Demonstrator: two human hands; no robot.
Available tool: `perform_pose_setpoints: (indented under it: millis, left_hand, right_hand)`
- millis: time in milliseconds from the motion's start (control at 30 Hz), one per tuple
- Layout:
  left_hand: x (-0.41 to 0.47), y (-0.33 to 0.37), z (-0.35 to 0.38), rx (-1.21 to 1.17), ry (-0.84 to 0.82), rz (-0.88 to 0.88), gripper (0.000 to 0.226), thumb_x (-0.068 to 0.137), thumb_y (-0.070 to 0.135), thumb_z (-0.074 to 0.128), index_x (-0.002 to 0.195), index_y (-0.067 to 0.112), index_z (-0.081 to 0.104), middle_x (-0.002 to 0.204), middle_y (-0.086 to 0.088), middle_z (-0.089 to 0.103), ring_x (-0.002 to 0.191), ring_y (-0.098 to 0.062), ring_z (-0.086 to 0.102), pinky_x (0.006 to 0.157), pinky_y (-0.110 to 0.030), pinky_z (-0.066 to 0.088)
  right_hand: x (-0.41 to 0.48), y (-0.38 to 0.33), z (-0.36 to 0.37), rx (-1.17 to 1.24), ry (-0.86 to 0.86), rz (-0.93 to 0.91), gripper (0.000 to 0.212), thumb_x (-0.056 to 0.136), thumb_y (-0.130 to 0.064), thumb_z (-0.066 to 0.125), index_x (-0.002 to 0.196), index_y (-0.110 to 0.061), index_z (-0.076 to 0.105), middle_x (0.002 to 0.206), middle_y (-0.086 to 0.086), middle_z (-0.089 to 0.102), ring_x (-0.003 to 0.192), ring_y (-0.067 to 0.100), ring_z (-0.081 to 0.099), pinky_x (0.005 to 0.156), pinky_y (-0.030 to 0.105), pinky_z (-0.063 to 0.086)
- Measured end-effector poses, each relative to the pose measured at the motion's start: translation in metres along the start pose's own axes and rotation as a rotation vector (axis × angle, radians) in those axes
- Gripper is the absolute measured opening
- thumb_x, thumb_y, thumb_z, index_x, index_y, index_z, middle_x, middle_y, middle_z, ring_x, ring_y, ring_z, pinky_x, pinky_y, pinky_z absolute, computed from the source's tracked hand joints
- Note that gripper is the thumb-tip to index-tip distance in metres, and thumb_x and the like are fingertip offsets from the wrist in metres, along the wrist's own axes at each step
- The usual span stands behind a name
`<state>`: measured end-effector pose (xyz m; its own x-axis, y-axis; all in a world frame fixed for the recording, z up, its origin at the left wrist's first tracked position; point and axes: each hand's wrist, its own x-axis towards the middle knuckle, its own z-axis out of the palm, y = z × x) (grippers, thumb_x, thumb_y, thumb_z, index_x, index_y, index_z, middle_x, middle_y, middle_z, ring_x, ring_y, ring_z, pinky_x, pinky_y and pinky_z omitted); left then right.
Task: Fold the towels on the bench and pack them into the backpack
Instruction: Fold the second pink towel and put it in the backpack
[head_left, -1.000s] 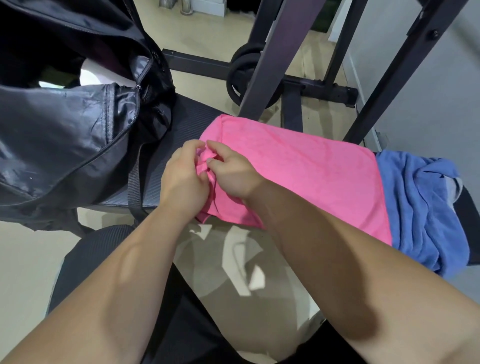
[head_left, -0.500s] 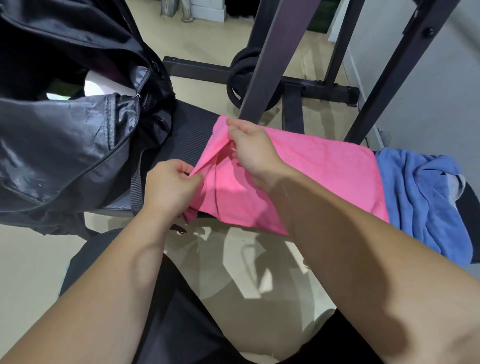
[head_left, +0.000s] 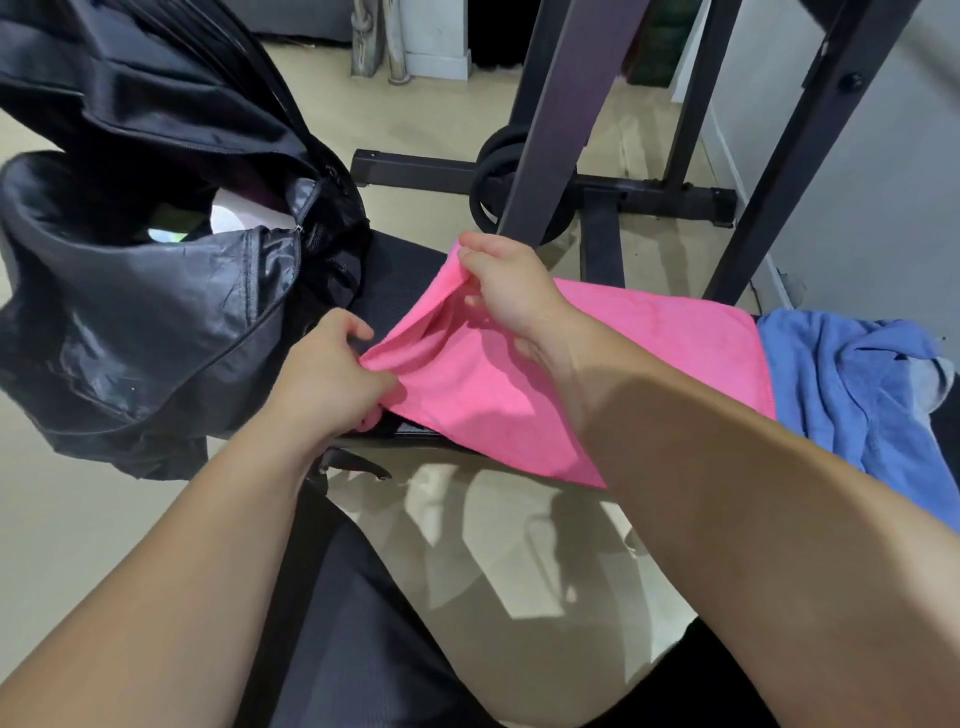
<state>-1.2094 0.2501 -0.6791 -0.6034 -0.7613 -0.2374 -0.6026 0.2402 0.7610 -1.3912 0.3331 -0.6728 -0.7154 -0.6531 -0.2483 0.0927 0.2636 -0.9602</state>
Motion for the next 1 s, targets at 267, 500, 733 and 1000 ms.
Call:
perform_pose_setpoints:
  millis: [267, 500, 733, 1000]
  left_hand:
    - [0.012, -0.016, 0.016, 0.223, 0.071, 0.105, 0.022, 0.084, 0.04, 0.071, 0.093, 0.021, 0.064, 0.078, 0.001, 0.069, 0.077, -0.024, 0.066, 0.072, -0.039, 0.054]
    - [0.02, -0.023, 0.019, 0.533, 0.062, 0.092, 0.022, 0.075, 0.03, 0.07, 0.092, 0.017, 0.062, 0.093, -0.005, 0.059, 0.088, -0.033, 0.06, 0.07, -0.037, 0.049]
    - [0.017, -0.024, 0.011, 0.44, 0.05, 0.049, 0.034, 0.069, 0.029, 0.077, 0.084, 0.019, 0.047, 0.077, -0.002, 0.061, 0.073, -0.025, 0.057, 0.06, -0.035, 0.04]
    - [0.008, -0.019, 0.0, 0.276, 0.082, 0.079, 0.039, 0.09, 0.032, 0.056, 0.058, 0.01, 0.05, 0.052, -0.003, 0.055, 0.062, -0.03, 0.053, 0.053, -0.033, 0.039]
  right_hand:
    - [-0.003, 0.003, 0.002, -0.006, -0.077, 0.047, 0.043, 0.104, -0.021, 0.05, 0.147, -0.022, 0.05, 0.074, -0.002, 0.048, 0.063, 0.016, 0.04, 0.063, 0.033, 0.037]
    - [0.001, 0.003, -0.001, 0.024, 0.01, -0.039, 0.044, 0.101, -0.021, 0.056, 0.144, -0.015, 0.053, 0.085, 0.001, 0.063, 0.072, 0.02, 0.052, 0.07, 0.038, 0.045]
    - [0.005, 0.002, 0.0, -0.011, 0.037, -0.076, 0.047, 0.099, -0.022, 0.058, 0.145, -0.012, 0.052, 0.109, 0.0, 0.06, 0.081, 0.008, 0.057, 0.072, 0.023, 0.049]
    - [0.005, -0.006, 0.014, -0.111, 0.01, -0.113, 0.048, 0.1, -0.021, 0.06, 0.145, -0.007, 0.052, 0.148, 0.004, 0.054, 0.131, 0.018, 0.054, 0.114, 0.036, 0.041]
